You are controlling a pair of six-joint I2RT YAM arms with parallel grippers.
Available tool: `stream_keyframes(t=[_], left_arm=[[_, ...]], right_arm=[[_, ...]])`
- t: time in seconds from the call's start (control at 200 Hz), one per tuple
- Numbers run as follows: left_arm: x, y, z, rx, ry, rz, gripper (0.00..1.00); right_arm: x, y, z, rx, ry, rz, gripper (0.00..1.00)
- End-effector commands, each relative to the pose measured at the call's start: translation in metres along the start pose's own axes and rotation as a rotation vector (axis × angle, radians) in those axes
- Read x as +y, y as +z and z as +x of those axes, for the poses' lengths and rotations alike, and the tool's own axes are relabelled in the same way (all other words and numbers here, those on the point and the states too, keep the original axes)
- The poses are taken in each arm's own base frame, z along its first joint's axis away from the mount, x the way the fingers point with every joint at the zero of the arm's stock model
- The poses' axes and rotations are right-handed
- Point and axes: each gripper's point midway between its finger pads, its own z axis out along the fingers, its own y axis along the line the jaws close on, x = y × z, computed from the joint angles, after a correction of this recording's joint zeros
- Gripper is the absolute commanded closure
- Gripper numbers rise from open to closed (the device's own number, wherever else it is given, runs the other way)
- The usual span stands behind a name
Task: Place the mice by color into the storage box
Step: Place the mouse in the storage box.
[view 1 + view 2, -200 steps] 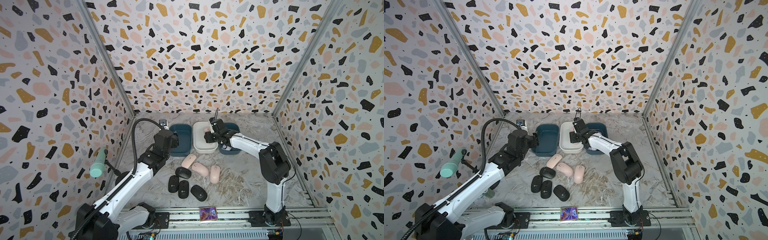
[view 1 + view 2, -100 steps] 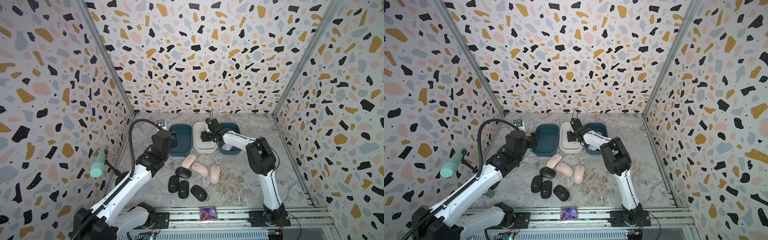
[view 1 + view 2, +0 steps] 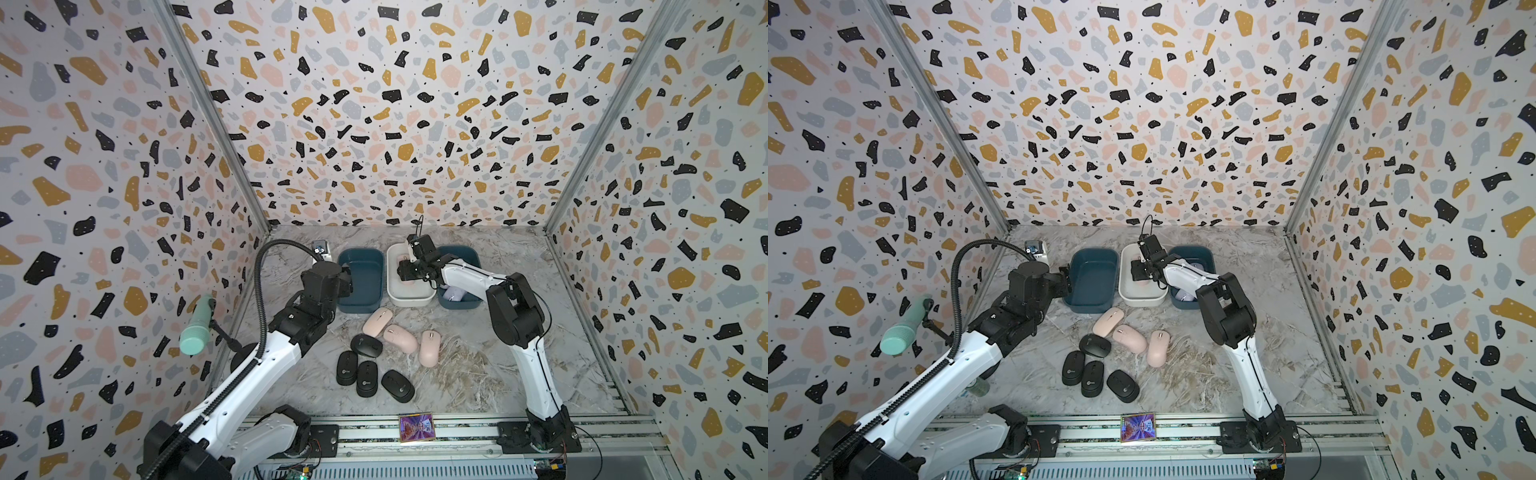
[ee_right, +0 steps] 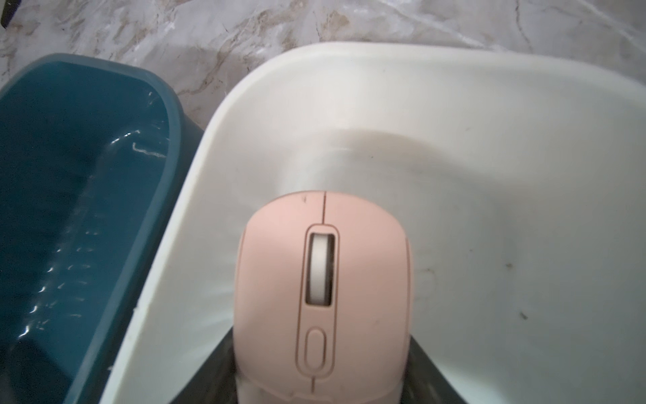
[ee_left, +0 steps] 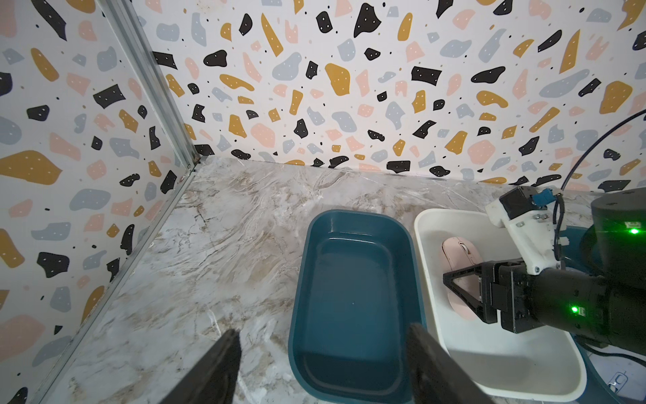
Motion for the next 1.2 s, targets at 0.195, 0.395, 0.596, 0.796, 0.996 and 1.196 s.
stream_keyframes(t=[0.195,0.395,0.596,0.796,0.996,1.196], left_arm=[[0.007,-0.009,-0.007,-0.029,0.008,-0.024,0.27],[0.011,-0.014,-0.009,-0.033,0.007,-0.034,0.27],[0.012,-0.016,-0.009,-0.045,0.003,-0.030,0.27],[0.012,-0.018,-0.012,-0.045,0.003,-0.024,0.27],[0.012,-0.023,-0.016,-0.060,-0.015,-0.018,0.27],[0.012,-0.026,-0.021,-0.073,-0.030,-0.008,0.27]], right_arm=[[0.007,0.002,-0.018,-0.016,0.002,-0.024,0.42],[0.006,0.005,-0.015,-0.008,0.006,-0.023,0.39],[0.005,0.006,-0.013,-0.004,0.011,-0.026,0.31],[0.008,-0.001,-0.019,-0.021,0.010,-0.031,0.27],[0.021,-0.043,-0.050,-0.113,-0.013,-0.060,0.25],[0.030,-0.102,-0.067,-0.202,-0.025,-0.085,0.25]])
